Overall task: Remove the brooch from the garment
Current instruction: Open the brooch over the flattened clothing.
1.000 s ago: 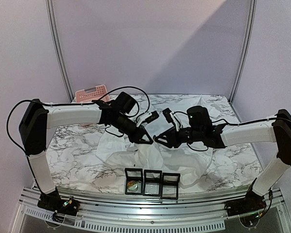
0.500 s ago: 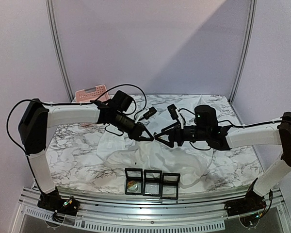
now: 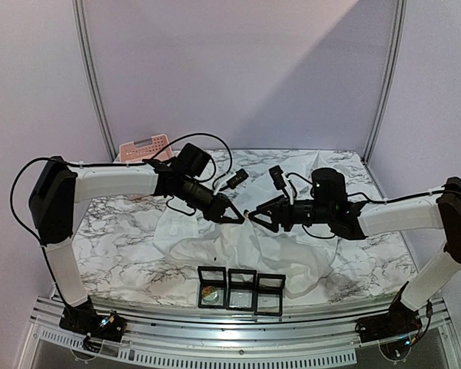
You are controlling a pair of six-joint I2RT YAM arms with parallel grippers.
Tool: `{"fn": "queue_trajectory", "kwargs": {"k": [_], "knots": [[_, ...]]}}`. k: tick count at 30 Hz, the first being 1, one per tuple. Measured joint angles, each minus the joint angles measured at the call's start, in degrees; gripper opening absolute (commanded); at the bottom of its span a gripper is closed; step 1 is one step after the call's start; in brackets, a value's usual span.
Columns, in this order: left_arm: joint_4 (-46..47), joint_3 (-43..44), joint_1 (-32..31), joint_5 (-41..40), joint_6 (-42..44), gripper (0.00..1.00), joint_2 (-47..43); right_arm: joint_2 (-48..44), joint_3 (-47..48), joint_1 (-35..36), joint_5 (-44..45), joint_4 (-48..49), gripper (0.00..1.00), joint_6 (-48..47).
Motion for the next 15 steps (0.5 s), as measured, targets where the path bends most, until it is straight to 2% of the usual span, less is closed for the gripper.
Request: {"fn": "queue_trajectory", "kwargs": {"k": [9,15], "knots": [[0.07,-0.39,0.0,0.09,-0.02,0.0,-0.92,2.84,0.0,0.0,-0.81,0.33,0.53,0.74],[0.07,-0.61,0.0,0.09,-0.02,0.0,-0.92,4.35,0.35,0.0,-1.11,0.33,0.42,0.96]]}}
